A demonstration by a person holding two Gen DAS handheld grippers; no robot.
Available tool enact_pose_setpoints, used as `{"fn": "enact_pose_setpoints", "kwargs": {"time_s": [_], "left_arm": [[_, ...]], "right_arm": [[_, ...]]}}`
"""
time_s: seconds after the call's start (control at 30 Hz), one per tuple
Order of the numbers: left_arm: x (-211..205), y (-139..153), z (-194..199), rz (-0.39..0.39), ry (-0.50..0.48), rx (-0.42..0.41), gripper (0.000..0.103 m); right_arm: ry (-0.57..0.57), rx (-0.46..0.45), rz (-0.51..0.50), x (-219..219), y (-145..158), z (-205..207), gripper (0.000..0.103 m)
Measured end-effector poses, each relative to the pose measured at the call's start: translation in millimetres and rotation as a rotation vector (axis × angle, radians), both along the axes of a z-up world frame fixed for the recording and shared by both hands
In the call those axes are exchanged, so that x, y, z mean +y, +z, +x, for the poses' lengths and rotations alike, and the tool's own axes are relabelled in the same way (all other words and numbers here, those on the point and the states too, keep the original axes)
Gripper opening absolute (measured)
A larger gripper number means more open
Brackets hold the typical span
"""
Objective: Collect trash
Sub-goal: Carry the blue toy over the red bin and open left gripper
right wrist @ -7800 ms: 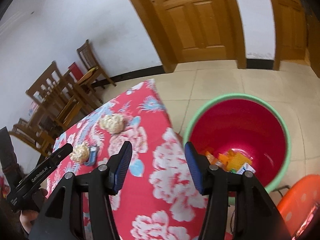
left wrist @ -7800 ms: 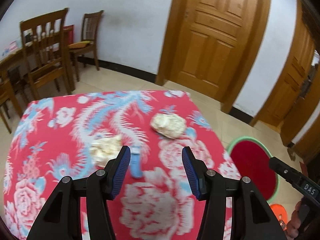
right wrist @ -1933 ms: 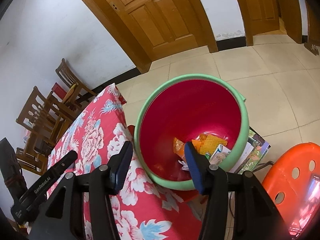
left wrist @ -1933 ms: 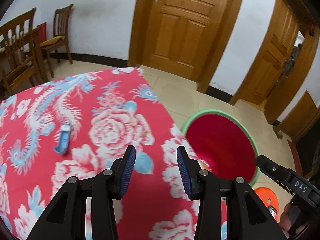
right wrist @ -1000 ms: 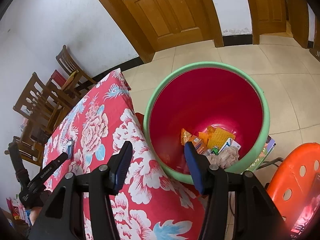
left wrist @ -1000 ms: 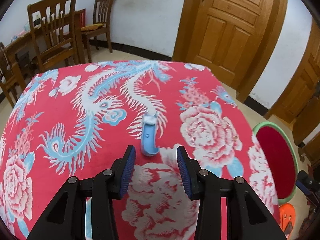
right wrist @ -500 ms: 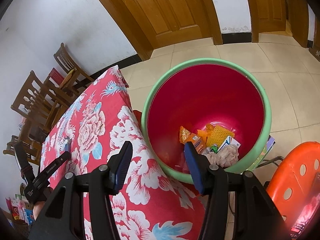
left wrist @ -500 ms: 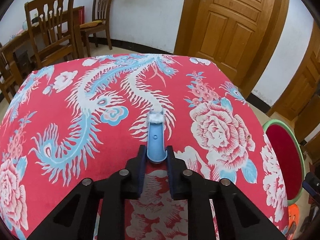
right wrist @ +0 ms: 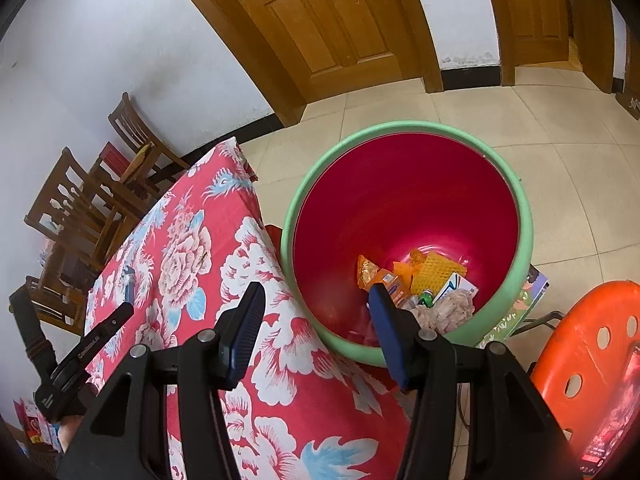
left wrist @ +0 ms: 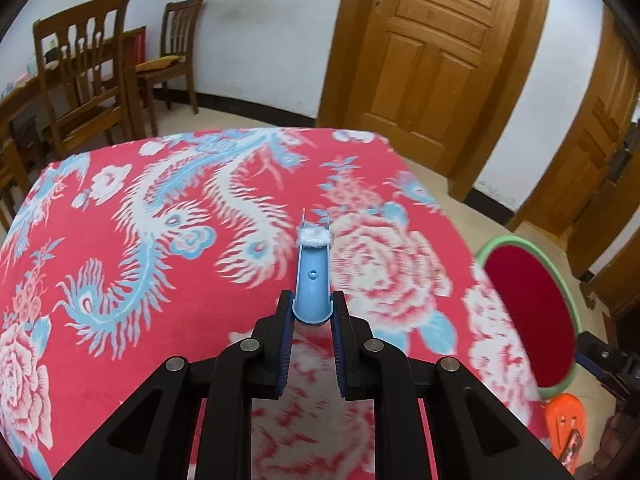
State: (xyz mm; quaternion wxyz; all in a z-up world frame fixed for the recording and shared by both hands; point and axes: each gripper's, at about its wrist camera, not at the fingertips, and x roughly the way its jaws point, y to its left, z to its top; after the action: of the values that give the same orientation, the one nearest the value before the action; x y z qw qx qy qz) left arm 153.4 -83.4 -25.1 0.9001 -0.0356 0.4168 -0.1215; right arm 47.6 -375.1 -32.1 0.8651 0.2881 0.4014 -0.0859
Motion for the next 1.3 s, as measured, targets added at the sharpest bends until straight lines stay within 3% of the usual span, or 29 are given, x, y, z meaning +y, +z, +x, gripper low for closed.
{"fn": "enact_pose_setpoints", "kwargs": {"time_s": [0.43,0.87,1.3], "left_arm": [[-62,24,-29,-0.043,-0.179,-0.027,0.018],[-133,12,-45,-0.043,-0.336,0.031,0.018],[-181,-6,-44,0.002,-0.417,0.072,0.018]], "right_arm": [[-0.046,-0.025,0.014,-16,6,-17,0.056],[-0.108,-0.032,0.044,-42,3,-32,0.056],[-0.159,-0.022,0.071,-68,-6,-44,0.056]]}}
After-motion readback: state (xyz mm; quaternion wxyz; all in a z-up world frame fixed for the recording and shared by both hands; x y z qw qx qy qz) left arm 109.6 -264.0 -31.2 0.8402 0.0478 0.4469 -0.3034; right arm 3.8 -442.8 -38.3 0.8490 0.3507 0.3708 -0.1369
